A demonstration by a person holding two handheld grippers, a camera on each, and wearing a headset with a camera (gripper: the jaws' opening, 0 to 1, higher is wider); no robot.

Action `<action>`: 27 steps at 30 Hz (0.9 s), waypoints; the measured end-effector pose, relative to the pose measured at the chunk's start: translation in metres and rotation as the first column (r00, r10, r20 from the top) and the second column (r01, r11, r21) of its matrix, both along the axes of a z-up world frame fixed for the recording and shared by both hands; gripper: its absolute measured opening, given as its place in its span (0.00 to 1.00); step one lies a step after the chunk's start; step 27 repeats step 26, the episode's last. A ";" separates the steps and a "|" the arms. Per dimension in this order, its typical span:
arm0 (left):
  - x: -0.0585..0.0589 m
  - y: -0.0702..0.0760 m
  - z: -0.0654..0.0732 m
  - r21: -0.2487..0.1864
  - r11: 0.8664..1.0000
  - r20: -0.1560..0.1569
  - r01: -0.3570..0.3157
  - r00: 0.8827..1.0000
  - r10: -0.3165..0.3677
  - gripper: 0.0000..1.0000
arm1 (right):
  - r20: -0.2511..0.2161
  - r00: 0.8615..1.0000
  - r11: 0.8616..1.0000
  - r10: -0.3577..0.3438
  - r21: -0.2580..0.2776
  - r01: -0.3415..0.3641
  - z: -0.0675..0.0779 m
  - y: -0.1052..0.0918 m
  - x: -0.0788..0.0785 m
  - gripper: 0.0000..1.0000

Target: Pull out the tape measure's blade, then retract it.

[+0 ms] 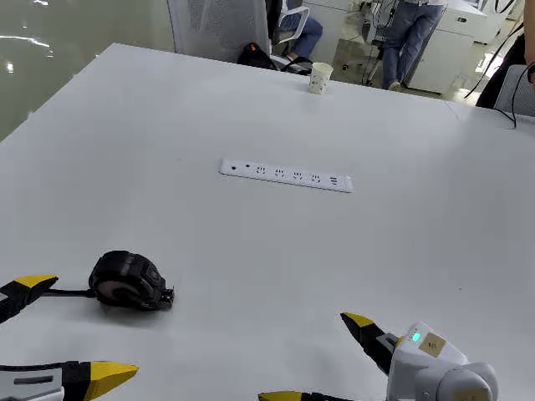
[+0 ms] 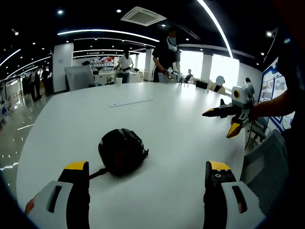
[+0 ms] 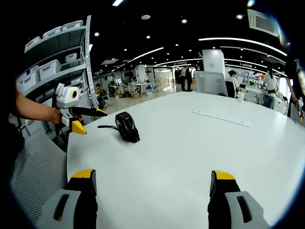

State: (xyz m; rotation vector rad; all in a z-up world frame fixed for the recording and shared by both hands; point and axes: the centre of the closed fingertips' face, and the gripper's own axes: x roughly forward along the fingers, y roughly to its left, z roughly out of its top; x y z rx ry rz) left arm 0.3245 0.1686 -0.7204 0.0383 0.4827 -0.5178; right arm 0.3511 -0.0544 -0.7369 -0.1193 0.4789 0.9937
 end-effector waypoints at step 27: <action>0.000 -0.001 0.002 -0.009 1.000 -0.003 -0.001 1.000 0.001 0.99 | 0.006 1.000 1.000 -0.015 -0.005 0.015 0.001 -0.009 0.001 0.99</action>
